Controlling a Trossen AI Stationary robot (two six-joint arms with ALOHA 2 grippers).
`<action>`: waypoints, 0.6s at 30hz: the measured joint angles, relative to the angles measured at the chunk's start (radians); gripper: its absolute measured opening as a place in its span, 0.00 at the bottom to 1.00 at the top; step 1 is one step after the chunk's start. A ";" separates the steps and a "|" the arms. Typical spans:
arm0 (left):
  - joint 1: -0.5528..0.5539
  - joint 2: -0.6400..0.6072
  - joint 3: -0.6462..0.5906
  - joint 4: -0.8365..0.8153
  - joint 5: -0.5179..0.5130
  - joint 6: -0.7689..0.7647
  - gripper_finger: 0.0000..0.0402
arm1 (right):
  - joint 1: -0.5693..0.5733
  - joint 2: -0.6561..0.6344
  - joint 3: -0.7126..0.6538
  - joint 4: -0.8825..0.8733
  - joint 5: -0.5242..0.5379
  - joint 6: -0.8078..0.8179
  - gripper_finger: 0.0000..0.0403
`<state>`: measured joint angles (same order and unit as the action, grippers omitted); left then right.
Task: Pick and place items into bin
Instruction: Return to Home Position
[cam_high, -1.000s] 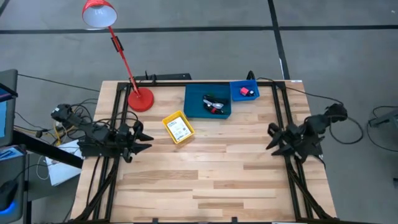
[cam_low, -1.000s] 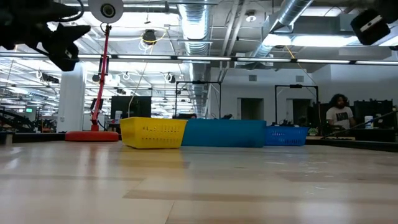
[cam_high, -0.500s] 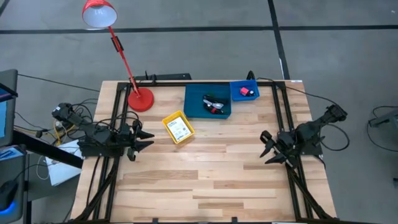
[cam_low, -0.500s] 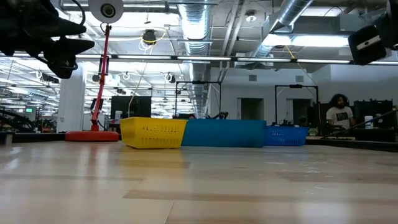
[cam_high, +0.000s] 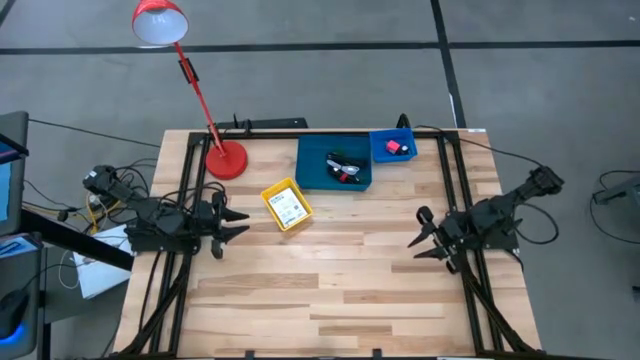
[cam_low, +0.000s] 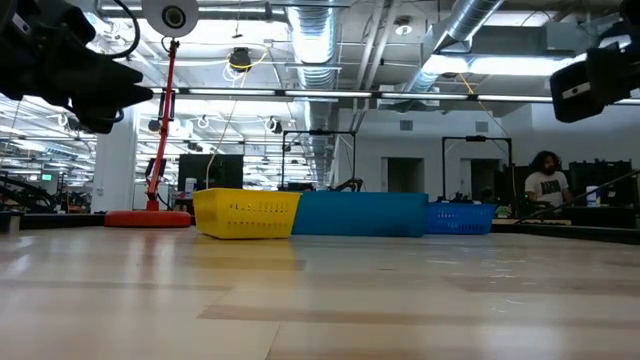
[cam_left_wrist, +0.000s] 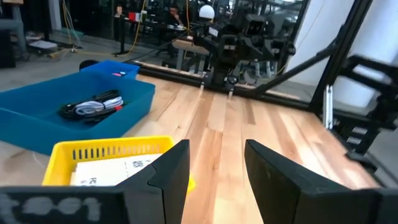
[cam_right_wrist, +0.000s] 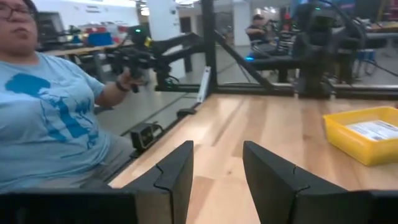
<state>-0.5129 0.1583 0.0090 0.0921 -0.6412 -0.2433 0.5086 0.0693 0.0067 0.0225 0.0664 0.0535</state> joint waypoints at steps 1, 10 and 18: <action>0.000 0.004 0.000 0.000 0.000 0.013 0.37 | -0.005 0.007 0.000 0.002 0.011 0.009 0.33; 0.000 0.005 0.000 -0.001 0.000 0.038 0.37 | -0.046 0.048 0.000 0.008 0.044 0.033 0.33; 0.000 0.005 0.000 -0.001 0.001 0.038 0.37 | -0.046 0.048 0.000 0.008 0.044 0.033 0.33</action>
<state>-0.5130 0.1635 0.0090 0.0910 -0.6407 -0.2058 0.4622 0.1177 0.0067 0.0303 0.1104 0.0864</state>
